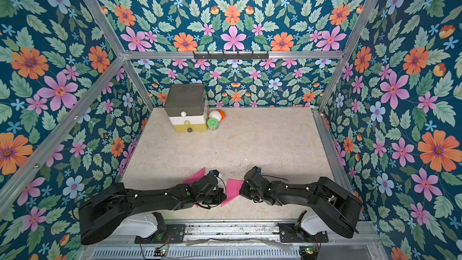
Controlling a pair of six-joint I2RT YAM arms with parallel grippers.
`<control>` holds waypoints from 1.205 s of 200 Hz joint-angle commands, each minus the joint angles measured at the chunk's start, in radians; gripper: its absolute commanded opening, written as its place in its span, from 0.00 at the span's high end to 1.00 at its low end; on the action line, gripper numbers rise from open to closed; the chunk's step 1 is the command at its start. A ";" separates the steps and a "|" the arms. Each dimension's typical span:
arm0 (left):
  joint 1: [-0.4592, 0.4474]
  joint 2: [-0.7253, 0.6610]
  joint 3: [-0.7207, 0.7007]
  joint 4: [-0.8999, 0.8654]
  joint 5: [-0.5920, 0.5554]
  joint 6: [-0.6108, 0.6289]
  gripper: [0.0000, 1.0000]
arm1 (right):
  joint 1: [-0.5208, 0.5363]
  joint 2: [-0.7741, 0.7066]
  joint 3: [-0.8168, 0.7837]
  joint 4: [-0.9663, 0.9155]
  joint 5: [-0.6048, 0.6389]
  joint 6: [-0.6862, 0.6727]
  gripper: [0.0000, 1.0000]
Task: Fold the square paper diagonally
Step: Fold the paper at the center of the board.
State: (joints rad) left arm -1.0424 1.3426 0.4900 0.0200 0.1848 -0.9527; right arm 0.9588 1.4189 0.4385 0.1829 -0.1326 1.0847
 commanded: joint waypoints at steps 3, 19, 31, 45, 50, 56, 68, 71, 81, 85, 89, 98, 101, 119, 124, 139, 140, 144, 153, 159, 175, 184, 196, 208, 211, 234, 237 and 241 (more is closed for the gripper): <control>-0.020 0.029 0.119 -0.094 -0.029 0.075 1.00 | -0.001 0.002 -0.010 -0.088 0.039 0.004 1.00; -0.036 0.087 0.169 -0.039 -0.001 0.078 1.00 | 0.000 0.001 -0.012 -0.087 0.040 0.005 1.00; -0.044 0.134 0.173 0.002 0.019 0.070 1.00 | 0.000 -0.004 -0.011 -0.093 0.041 0.006 1.00; -0.045 0.181 0.162 0.026 0.029 0.057 1.00 | 0.000 -0.009 -0.011 -0.099 0.044 0.007 1.00; -0.044 0.196 0.156 0.031 0.028 0.052 1.00 | -0.001 -0.010 -0.010 -0.101 0.044 0.006 1.00; -0.044 0.206 0.147 0.036 0.026 0.044 1.00 | 0.000 -0.011 -0.009 -0.106 0.045 0.006 1.00; -0.045 0.214 0.129 0.049 0.025 0.032 1.00 | -0.001 -0.011 -0.006 -0.109 0.045 0.003 1.00; -0.045 0.215 0.126 0.053 0.026 0.030 1.00 | -0.001 -0.010 -0.007 -0.110 0.045 0.002 1.00; -0.044 0.221 0.119 0.056 0.030 0.026 1.00 | -0.001 -0.008 -0.007 -0.110 0.046 0.002 1.00; -0.044 0.226 0.119 0.054 0.030 0.027 1.00 | 0.000 -0.009 -0.007 -0.110 0.046 0.001 1.00; -0.044 0.229 0.119 0.052 0.030 0.026 1.00 | 0.001 -0.007 -0.007 -0.109 0.046 0.002 1.00; -0.045 0.234 0.111 0.058 0.038 0.023 1.00 | -0.001 -0.003 -0.007 -0.110 0.047 0.003 1.00; -0.045 0.233 0.105 0.062 0.043 0.021 1.00 | 0.000 -0.002 -0.007 -0.111 0.046 0.003 1.00; -0.047 0.219 0.072 0.046 0.053 0.012 1.00 | 0.000 0.004 -0.008 -0.109 0.046 0.004 1.00; -0.049 0.215 0.061 0.036 0.054 0.012 1.00 | -0.001 0.005 -0.007 -0.109 0.047 0.004 1.00; -0.062 0.200 0.033 0.005 0.060 0.012 1.00 | 0.000 0.009 -0.006 -0.108 0.048 0.004 1.00; -0.064 0.198 0.031 0.003 0.060 0.012 1.00 | 0.000 0.009 -0.006 -0.108 0.048 0.004 1.00; -0.071 0.195 0.024 -0.007 0.060 0.012 1.00 | 0.000 0.011 -0.006 -0.106 0.047 0.004 1.00; -0.086 0.185 0.013 -0.023 0.062 0.012 1.00 | -0.002 0.015 -0.004 -0.107 0.047 0.004 1.00; -0.097 0.178 0.005 -0.031 0.065 0.011 1.00 | -0.002 0.020 -0.003 -0.107 0.047 0.004 1.00; -0.130 0.161 -0.005 -0.055 0.064 0.001 1.00 | -0.005 0.031 0.000 -0.108 0.045 0.001 1.00; -0.154 0.150 -0.007 -0.075 0.062 -0.003 1.00 | -0.005 0.035 0.002 -0.109 0.044 0.001 1.00; -0.181 0.129 -0.009 -0.112 0.054 -0.006 1.00 | -0.006 0.037 0.005 -0.114 0.045 0.000 1.00; -0.188 0.096 -0.013 -0.147 0.041 -0.009 1.00 | -0.009 0.037 0.008 -0.116 0.045 0.000 1.00; -0.188 0.086 -0.013 -0.153 0.037 -0.009 1.00 | -0.008 0.038 0.008 -0.116 0.045 -0.001 1.00; -0.186 0.065 0.046 -0.175 0.009 0.014 1.00 | -0.011 0.042 0.011 -0.118 0.045 -0.002 1.00; -0.186 0.072 0.061 -0.179 0.009 0.018 1.00 | -0.011 0.043 0.012 -0.117 0.044 -0.002 1.00; -0.186 0.083 0.080 -0.185 0.008 0.025 1.00 | -0.012 0.045 0.012 -0.120 0.044 -0.002 1.00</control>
State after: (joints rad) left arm -1.2293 1.4075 0.5095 0.0010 0.2115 -0.9615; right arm 0.9516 1.4475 0.4541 0.1864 -0.1352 1.0843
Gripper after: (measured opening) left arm 0.070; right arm 0.067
